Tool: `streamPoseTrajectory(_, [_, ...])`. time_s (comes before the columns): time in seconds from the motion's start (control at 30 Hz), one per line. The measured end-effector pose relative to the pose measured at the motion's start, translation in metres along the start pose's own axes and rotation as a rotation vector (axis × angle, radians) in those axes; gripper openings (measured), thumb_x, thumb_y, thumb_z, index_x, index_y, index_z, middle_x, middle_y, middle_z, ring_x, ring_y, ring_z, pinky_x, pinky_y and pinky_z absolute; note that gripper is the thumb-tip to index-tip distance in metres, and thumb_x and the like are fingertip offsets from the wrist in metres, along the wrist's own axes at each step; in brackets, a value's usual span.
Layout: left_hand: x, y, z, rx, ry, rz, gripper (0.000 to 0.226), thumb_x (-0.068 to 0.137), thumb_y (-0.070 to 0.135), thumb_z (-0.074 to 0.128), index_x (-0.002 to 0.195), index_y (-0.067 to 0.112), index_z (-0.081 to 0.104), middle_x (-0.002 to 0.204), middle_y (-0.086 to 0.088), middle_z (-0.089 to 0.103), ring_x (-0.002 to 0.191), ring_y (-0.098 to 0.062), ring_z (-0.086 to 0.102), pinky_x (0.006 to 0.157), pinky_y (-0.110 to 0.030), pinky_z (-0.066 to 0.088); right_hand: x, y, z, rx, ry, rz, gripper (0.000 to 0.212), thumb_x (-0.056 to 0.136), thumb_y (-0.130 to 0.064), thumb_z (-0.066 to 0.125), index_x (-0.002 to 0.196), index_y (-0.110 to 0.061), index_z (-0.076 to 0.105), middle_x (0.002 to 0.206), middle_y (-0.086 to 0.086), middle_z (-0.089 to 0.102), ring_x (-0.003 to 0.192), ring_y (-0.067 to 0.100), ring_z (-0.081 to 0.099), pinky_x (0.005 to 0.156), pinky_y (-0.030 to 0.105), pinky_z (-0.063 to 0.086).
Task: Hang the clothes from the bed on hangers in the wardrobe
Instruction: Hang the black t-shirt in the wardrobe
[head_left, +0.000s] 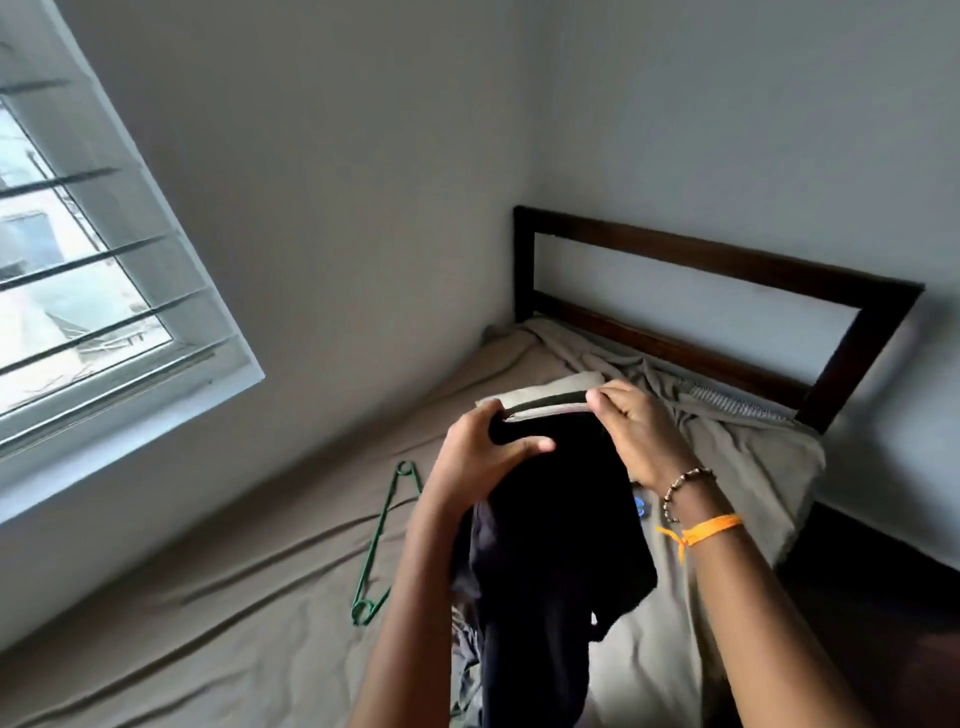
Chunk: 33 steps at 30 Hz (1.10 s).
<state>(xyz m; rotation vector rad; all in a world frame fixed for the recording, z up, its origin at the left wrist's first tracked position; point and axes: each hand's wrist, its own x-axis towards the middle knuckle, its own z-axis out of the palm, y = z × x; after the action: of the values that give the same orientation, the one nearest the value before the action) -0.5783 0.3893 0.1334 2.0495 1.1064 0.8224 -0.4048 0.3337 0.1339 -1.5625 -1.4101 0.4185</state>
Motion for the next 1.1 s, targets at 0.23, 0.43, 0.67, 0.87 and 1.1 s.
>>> streamPoseTrajectory(0.23, [0.029, 0.032, 0.012, -0.025, 0.027, 0.033, 0.035, 0.089, 0.027, 0.061, 0.066, 0.015, 0.039, 0.061, 0.006, 0.044, 0.061, -0.012, 0.04, 0.063, -0.031, 0.032, 0.001, 0.0, -0.005, 0.004, -0.206, 0.04, 0.01, 0.09, -0.017, 0.061, 0.099, -0.018, 0.066, 0.08, -0.018, 0.06, 0.07, -0.014, 0.053, 0.068, 0.008, 0.036])
streamPoseTrajectory(0.43, [0.032, 0.043, 0.017, -0.093, 0.067, 0.075, 0.039, 0.084, 0.024, 0.068, 0.06, 0.018, 0.038, 0.052, 0.008, 0.045, 0.05, 0.0, 0.037, 0.054, -0.022, 0.033, -0.002, 0.025, 0.004, -0.248, -0.106, 0.095, 0.013, 0.081, -0.017, 0.058, 0.076, -0.008, 0.066, 0.069, -0.002, 0.063, 0.068, 0.0, 0.057, 0.057, 0.011, 0.034])
streamPoseTrajectory(0.67, [0.041, 0.018, -0.039, -0.42, 0.112, -0.079, 0.025, 0.08, -0.007, 0.063, 0.07, 0.011, 0.048, 0.063, -0.004, 0.046, 0.056, -0.011, 0.044, 0.047, -0.017, 0.039, -0.016, 0.082, -0.016, -0.35, 0.096, 0.582, 0.019, 0.085, -0.005, 0.053, 0.092, -0.008, 0.07, 0.103, 0.018, 0.069, 0.096, 0.031, 0.063, 0.067, 0.027, 0.04])
streamPoseTrajectory(0.87, [0.036, -0.027, -0.044, -0.084, 0.153, -0.167, 0.022, 0.072, -0.009, 0.06, 0.069, 0.013, 0.055, 0.06, 0.004, 0.048, 0.064, -0.016, 0.044, 0.055, -0.023, 0.035, -0.015, 0.066, -0.033, 0.305, 0.157, 0.516, 0.057, 0.08, 0.019, 0.031, 0.081, -0.022, 0.07, 0.092, 0.0, 0.068, 0.078, 0.009, 0.06, 0.05, 0.014, 0.048])
streamPoseTrajectory(1.1, [-0.004, -0.082, -0.019, 0.058, 0.253, -0.609, 0.007, 0.073, 0.008, 0.058, 0.074, 0.013, 0.062, 0.081, -0.011, 0.064, 0.081, -0.029, 0.061, 0.07, -0.026, 0.045, -0.048, 0.081, -0.033, -0.048, -0.151, 0.462, 0.042, 0.076, 0.024, 0.045, 0.076, -0.011, 0.069, 0.068, -0.007, 0.063, 0.06, -0.008, 0.058, 0.061, 0.004, 0.042])
